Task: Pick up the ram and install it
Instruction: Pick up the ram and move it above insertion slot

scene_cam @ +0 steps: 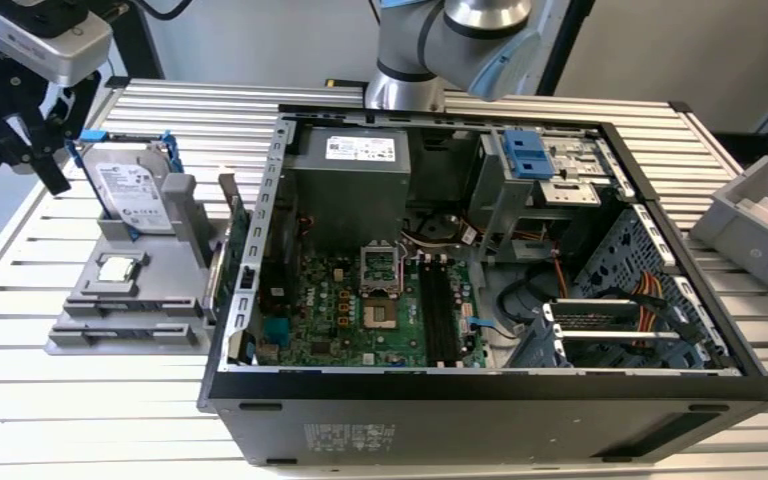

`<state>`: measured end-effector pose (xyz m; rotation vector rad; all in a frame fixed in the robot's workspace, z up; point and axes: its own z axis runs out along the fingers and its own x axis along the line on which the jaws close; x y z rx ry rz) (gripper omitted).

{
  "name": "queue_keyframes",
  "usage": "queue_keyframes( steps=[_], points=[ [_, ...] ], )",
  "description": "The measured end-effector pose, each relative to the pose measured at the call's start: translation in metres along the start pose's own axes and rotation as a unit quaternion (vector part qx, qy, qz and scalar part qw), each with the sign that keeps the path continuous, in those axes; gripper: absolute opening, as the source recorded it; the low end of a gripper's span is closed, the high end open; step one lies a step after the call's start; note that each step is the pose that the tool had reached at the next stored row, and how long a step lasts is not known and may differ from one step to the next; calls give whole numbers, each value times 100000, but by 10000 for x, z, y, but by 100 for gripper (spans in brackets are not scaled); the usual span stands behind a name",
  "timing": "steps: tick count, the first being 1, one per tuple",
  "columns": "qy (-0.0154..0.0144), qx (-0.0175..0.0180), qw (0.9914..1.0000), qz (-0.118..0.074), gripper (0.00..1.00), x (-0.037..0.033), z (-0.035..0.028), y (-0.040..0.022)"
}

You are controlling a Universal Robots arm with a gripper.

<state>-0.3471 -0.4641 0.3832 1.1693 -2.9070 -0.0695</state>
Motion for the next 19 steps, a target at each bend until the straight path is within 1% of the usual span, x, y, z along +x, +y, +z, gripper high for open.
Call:
queue_keyframes(
  steps=[2,5,7,10,13,15,17,19],
  points=[
    [73,22,99995,-1042,0,-2,0,2],
    [177,36,99964,-2668,0,-3,-1,4],
    [235,34,99927,-3807,0,-3,-2,4],
    [324,32,99842,-5611,0,-4,-2,5],
    [408,26,99728,-7358,0,-5,-2,6],
    [471,22,99633,-8545,0,-5,-2,6],
    [524,13,99522,-9748,0,-5,-2,6],
    [583,6,99389,-11021,0,-6,-2,7]
  ],
)
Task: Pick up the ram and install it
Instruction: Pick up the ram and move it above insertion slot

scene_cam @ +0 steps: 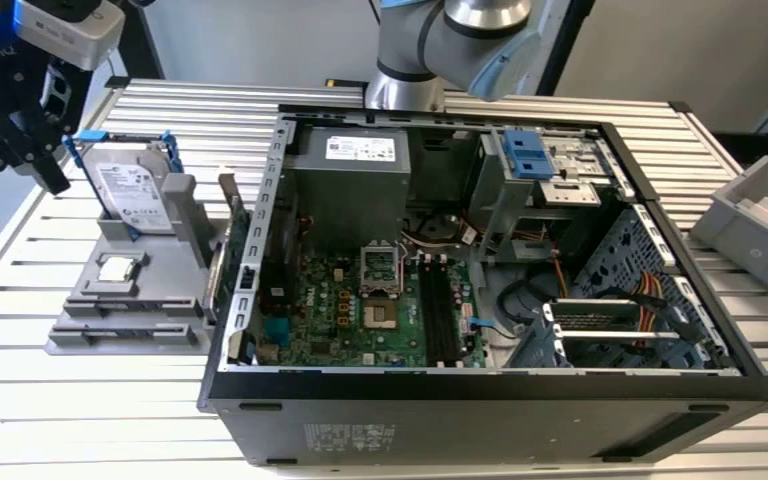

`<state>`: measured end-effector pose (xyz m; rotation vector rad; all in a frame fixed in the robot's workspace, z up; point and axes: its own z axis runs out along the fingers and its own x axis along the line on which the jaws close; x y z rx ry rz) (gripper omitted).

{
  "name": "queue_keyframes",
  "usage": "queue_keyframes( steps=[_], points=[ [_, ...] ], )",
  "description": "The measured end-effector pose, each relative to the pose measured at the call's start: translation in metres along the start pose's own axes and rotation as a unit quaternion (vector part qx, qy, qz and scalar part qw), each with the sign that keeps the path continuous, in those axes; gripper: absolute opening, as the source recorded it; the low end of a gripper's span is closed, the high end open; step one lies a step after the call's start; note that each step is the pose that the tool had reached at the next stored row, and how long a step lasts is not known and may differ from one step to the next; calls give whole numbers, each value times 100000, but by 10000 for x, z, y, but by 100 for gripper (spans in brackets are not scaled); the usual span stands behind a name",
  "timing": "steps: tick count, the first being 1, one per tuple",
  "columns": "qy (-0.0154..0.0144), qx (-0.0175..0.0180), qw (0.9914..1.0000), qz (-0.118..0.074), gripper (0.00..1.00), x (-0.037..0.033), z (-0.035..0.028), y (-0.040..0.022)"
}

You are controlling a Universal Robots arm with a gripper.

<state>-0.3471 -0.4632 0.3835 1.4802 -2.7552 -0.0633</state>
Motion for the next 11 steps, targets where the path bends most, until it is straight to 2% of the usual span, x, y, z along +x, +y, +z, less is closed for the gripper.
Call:
queue_keyframes(
  steps=[3,6,11],
  points=[
    [116,1,99979,-2024,0,-6,0,4],
    [208,-2,99914,-4144,0,-9,1,6],
    [360,-26,99708,-7626,0,-13,1,9]
  ],
)
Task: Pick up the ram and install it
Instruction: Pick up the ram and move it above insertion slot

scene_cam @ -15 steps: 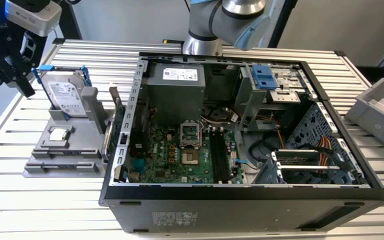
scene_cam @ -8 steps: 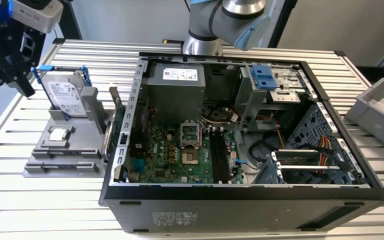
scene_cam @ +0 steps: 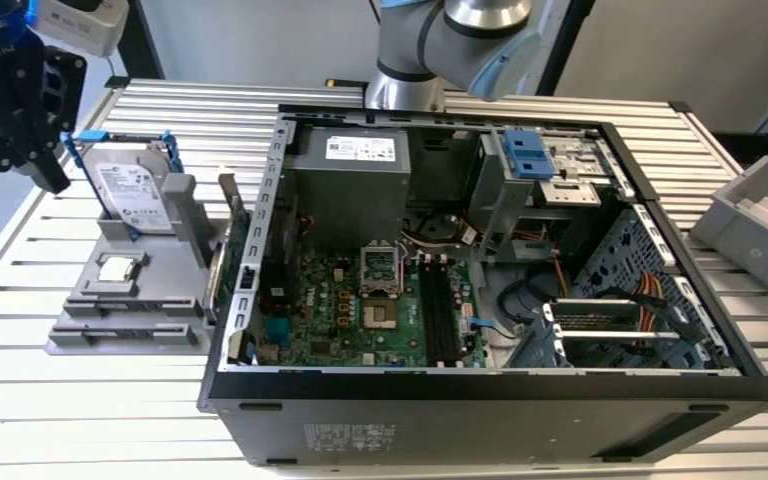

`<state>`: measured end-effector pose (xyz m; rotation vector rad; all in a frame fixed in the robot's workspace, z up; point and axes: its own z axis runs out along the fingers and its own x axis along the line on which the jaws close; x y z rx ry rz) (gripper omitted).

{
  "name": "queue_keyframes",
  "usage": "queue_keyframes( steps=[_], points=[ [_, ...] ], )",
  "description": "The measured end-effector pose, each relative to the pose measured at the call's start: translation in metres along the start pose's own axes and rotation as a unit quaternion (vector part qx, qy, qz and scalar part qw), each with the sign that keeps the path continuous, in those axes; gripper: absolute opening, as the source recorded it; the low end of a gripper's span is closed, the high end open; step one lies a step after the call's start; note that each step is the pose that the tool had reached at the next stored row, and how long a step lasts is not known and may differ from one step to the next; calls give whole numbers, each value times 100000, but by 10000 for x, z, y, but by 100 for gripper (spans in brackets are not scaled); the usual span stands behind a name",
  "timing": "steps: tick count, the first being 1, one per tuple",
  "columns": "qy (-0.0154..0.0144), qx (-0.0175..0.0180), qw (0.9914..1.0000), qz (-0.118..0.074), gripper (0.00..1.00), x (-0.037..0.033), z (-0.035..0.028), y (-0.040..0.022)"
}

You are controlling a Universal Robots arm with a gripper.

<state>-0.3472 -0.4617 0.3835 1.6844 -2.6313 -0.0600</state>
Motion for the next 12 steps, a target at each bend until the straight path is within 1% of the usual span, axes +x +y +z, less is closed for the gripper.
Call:
queue_keyframes(
  steps=[3,7,9,12],
  points=[
    [90,-16,99976,-2167,0,-2,0,1],
    [186,11,99883,-4828,0,-3,0,2],
    [132,241,99822,-5964,0,-4,-1,2],
    [-82,749,99709,-7580,0,-4,0,2]
  ],
)
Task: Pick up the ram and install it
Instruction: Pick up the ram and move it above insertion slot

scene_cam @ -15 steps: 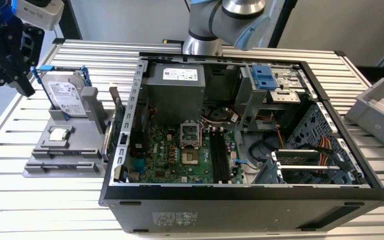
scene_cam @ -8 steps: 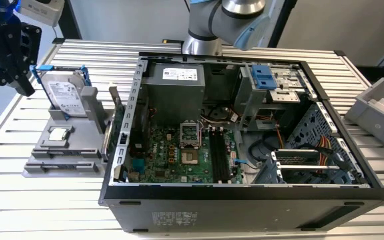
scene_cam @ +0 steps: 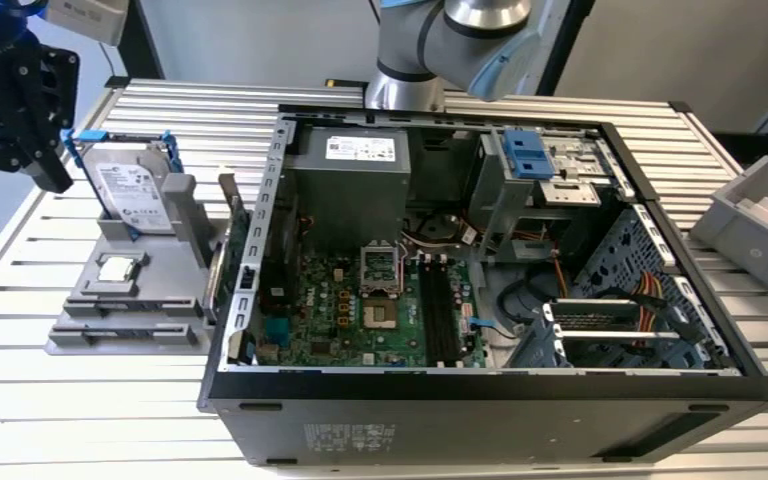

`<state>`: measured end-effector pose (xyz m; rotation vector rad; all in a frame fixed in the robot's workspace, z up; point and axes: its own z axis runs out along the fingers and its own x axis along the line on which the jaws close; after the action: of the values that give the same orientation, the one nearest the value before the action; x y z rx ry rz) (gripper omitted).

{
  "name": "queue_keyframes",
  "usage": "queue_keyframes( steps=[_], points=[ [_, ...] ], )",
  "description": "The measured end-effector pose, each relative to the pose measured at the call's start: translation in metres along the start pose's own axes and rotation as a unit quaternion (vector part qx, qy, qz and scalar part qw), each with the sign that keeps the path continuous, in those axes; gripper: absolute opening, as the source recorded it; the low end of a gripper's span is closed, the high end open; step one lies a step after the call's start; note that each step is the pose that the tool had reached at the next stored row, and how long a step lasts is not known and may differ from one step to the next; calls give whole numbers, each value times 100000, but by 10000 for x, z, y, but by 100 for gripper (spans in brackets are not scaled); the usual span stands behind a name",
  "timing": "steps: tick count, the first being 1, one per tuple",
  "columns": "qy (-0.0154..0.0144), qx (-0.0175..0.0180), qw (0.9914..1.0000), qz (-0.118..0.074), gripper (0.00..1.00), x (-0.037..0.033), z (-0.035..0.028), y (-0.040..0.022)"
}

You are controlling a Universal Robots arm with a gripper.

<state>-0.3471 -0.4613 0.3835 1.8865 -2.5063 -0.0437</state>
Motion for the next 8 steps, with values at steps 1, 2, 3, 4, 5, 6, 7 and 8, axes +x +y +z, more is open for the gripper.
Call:
queue_keyframes(
  steps=[1,2,3,4,5,6,7,8],
  points=[
    [-57,173,99998,-566,0,0,0,0],
    [-78,235,99994,-1070,0,-1,-1,-1],
    [-72,229,99985,-1686,0,0,0,-1],
    [-55,221,99970,-2422,0,0,-1,0],
    [-36,209,99943,-3362,0,0,0,0],
    [-16,196,99909,-4256,0,0,0,0],
    [-2,187,99867,-5153,0,0,1,0],
    [13,175,99815,-6080,0,0,1,0]
  ],
)
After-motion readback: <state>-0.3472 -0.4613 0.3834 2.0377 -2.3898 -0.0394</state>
